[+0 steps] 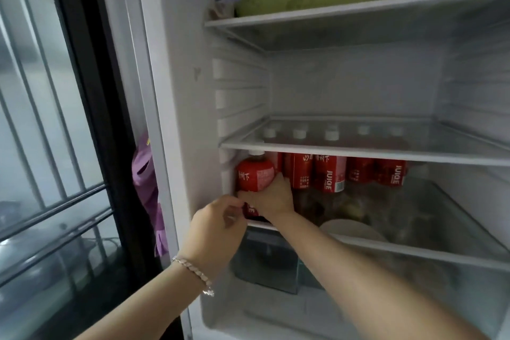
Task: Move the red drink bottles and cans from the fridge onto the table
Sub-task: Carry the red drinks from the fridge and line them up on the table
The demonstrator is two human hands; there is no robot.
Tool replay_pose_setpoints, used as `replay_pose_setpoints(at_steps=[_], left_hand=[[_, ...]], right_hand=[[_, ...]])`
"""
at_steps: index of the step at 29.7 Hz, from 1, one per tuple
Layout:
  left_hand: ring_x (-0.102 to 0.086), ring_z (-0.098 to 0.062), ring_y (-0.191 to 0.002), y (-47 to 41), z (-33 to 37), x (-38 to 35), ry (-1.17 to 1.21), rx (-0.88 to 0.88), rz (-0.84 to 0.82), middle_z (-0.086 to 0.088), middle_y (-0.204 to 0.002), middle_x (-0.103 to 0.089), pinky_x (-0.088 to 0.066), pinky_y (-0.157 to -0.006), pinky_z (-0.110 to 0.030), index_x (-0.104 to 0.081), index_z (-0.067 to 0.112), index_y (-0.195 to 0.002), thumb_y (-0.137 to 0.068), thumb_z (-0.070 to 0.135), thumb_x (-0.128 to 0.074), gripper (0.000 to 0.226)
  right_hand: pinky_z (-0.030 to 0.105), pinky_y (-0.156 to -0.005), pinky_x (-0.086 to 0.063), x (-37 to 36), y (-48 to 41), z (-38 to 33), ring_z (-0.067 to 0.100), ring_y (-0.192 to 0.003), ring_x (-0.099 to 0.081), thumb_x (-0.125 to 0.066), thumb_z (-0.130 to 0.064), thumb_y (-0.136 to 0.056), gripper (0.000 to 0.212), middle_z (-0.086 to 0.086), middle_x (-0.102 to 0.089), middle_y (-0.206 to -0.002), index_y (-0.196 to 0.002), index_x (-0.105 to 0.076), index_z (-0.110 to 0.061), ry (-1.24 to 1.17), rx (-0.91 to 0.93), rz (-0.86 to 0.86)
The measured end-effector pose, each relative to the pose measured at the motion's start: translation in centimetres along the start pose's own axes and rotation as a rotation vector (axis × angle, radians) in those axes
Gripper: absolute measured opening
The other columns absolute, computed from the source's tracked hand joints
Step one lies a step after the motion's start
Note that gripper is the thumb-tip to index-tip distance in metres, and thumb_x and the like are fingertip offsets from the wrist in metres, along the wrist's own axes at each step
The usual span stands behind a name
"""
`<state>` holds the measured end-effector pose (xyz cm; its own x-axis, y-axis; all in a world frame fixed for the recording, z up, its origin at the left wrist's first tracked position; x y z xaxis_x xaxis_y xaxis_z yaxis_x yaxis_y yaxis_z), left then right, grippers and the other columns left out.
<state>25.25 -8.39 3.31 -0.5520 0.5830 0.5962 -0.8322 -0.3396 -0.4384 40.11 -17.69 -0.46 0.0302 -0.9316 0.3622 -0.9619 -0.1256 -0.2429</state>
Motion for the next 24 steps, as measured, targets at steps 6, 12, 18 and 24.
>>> replay_pose_setpoints(at_steps=[6,12,18,24], left_hand=[[-0.06,-0.016,-0.097,-1.1,3.2,1.8,0.018,-0.096,0.047,0.004,-0.118,-0.053,-0.052,-0.079,-0.026,-0.041,0.026,-0.135,-0.087,0.037,-0.057,0.052],[-0.061,-0.018,-0.083,-3.3,8.0,-0.2,-0.297,-0.284,0.0,0.005,-0.092,-0.059,-0.054,-0.074,-0.033,-0.053,0.023,-0.092,-0.084,0.048,-0.055,0.027],[-0.06,-0.021,-0.075,-4.5,8.7,-1.4,-0.201,-0.302,-0.038,-0.001,-0.082,-0.061,-0.055,-0.07,-0.039,-0.055,0.012,-0.08,-0.087,0.033,-0.054,0.022],[-0.06,-0.019,-0.073,-4.3,9.0,-1.5,-0.152,-0.312,-0.019,0.0,-0.079,-0.06,-0.055,-0.066,-0.038,-0.051,0.014,-0.073,-0.088,0.031,-0.055,0.023]], right_hand=[[-0.004,-0.07,-0.038,2.0,6.4,-2.2,-0.014,-0.088,-0.05,-0.086,-0.037,-0.056,0.084,-0.025,-0.051,-0.101,-0.125,-0.041,-0.025,-0.186,0.179,-0.05],[0.011,-0.082,-0.043,3.8,9.5,-2.3,-0.002,-0.091,-0.05,-0.087,-0.031,-0.06,0.076,-0.024,-0.048,-0.096,-0.114,-0.033,-0.039,0.022,0.209,-0.05],[0.036,-0.107,-0.038,9.2,3.5,0.8,0.016,-0.13,-0.045,-0.066,0.0,-0.079,0.076,-0.002,-0.049,-0.137,-0.143,-0.032,-0.023,-0.043,0.066,-0.205],[0.046,-0.115,-0.028,12.1,-4.6,6.8,0.028,-0.139,-0.032,-0.081,-0.007,-0.067,0.114,0.015,-0.034,-0.149,-0.15,-0.003,-0.008,-0.186,-0.209,0.133]])
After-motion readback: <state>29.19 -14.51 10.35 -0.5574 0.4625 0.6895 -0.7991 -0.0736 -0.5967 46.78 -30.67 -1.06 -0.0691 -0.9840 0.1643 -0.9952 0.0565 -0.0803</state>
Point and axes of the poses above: each hand's wrist, its own y-axis away from the middle knuckle, its own x-axis out of the back of the hand, z = x × y, the point moved 10 cm from there along -y, towards the middle knuckle
